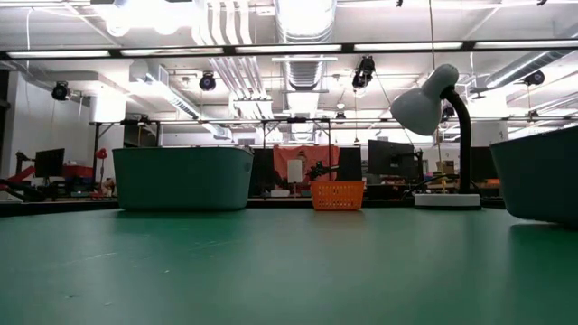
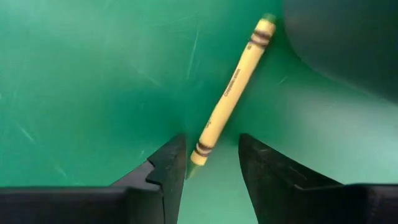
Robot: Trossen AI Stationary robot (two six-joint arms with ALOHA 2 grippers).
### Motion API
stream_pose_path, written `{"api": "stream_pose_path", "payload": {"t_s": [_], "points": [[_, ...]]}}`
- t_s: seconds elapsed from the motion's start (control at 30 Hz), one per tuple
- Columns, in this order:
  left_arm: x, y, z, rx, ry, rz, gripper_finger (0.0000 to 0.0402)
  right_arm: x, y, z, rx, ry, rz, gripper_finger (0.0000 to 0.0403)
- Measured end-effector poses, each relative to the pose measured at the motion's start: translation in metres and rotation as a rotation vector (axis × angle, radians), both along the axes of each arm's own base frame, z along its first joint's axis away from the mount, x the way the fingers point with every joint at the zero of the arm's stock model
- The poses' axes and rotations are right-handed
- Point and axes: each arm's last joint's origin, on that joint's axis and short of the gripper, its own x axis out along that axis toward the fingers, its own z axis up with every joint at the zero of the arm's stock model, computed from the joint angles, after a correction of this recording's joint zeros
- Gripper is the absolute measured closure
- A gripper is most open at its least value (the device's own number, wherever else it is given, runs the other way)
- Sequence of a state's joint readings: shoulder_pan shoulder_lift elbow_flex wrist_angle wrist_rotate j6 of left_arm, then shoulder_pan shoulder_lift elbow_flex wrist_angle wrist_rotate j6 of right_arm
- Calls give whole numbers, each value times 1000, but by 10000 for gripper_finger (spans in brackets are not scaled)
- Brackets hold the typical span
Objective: Sort crayons
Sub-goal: Put the green crayon into the blue bin
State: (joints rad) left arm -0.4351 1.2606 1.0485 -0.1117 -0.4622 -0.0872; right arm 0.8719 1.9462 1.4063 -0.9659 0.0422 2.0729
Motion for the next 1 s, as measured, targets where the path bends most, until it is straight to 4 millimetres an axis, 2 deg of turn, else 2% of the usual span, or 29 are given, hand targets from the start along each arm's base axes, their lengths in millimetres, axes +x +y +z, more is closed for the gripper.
{"api": "stream_pose_path", "payload": {"t_s": [0.17,0.43,0.67,1.0], "points": [[0,0,0,1,-1,3,304,1,1,-5,2,0,26,293],[0,0,0,0,-1,3,304,2,1,-4,4,-6,63,386],[0,0,0,0,-2,3,304,1,-1,3,12,-17,76,390],[0,0,1,-2,-7,3,304,0,-2,34,93,-111,156,391]]}}
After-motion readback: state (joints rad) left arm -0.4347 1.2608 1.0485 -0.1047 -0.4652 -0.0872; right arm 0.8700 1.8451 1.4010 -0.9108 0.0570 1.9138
